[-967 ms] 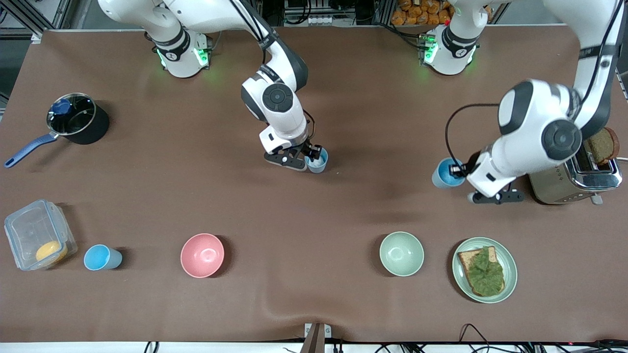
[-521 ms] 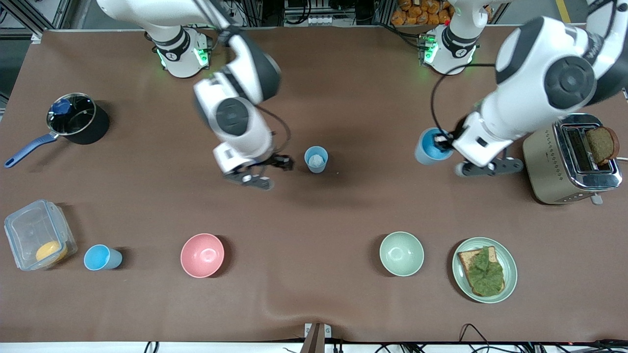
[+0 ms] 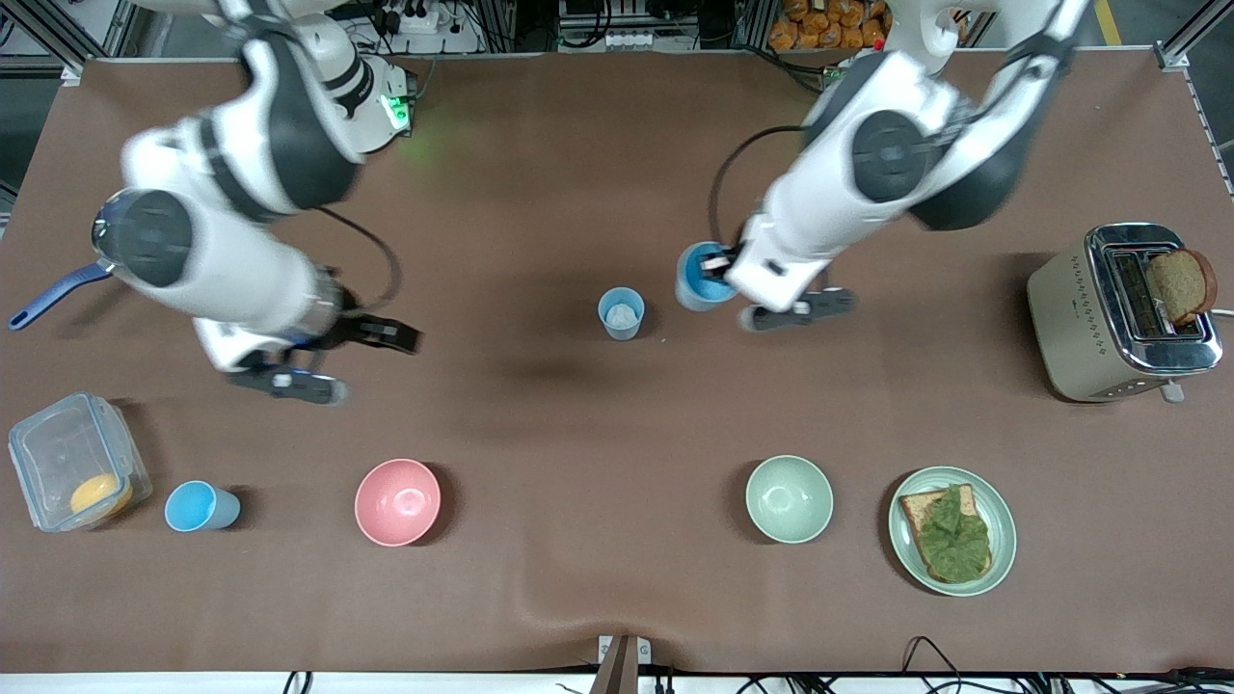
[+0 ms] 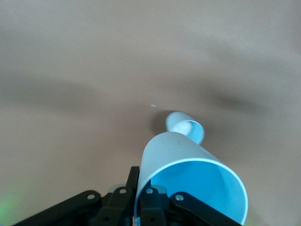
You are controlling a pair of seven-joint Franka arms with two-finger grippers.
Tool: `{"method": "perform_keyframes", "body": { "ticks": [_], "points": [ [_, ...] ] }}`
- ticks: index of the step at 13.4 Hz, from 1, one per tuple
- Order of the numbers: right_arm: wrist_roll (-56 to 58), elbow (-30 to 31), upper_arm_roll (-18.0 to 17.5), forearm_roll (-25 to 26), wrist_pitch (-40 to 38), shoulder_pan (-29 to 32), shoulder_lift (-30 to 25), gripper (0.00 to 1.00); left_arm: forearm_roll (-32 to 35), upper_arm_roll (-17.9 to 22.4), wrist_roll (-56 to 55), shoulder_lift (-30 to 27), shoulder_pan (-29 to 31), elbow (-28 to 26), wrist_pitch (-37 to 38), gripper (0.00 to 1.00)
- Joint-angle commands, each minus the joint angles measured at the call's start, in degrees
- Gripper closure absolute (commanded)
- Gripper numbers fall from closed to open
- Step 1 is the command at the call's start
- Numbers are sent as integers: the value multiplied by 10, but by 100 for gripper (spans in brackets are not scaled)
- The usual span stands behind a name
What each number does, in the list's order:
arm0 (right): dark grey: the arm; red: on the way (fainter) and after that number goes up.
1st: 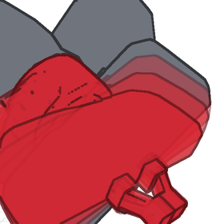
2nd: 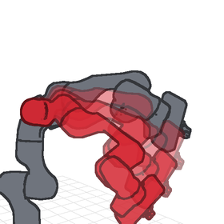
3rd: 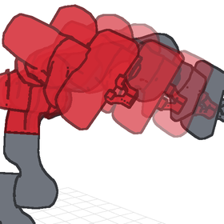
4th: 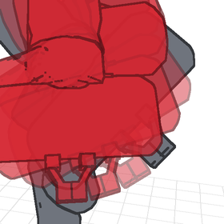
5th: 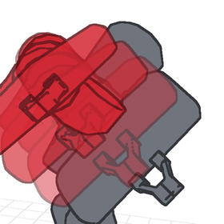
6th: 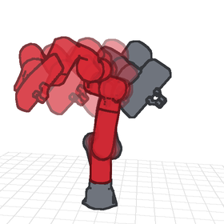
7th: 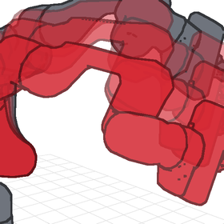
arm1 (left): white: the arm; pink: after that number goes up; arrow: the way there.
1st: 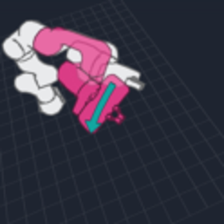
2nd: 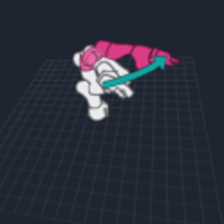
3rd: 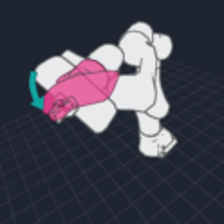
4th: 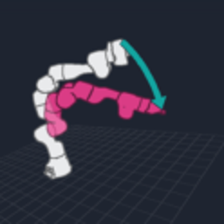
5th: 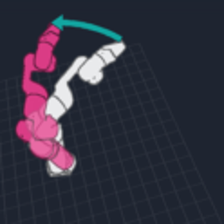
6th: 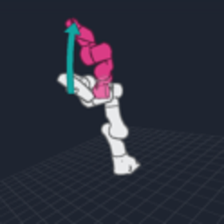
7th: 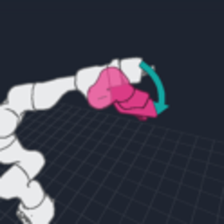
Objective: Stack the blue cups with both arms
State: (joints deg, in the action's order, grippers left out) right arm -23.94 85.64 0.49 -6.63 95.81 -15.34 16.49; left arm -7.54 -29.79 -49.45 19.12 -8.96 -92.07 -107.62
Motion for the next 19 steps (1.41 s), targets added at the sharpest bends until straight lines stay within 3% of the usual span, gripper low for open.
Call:
{"method": "perform_keyframes", "body": {
  "ticks": [1, 4, 9, 19],
  "points": [
    [83, -10, -9, -10, -54, 50, -59, 0, 18, 3, -43, 45, -40, 11, -47, 100],
    [191, 2, -8, -10, -101, 123, -122, 0, 56, 4, -65, 99, -82, 11, -104, 100],
    [285, 106, -8, -8, -68, 197, -197, 0, 89, 5, -74, 147, -104, -4, -128, 100],
    [290, 89, -9, -1, -67, 198, -186, 0, 115, 5, -74, 169, -109, -5, -136, 100]
  ]
}}
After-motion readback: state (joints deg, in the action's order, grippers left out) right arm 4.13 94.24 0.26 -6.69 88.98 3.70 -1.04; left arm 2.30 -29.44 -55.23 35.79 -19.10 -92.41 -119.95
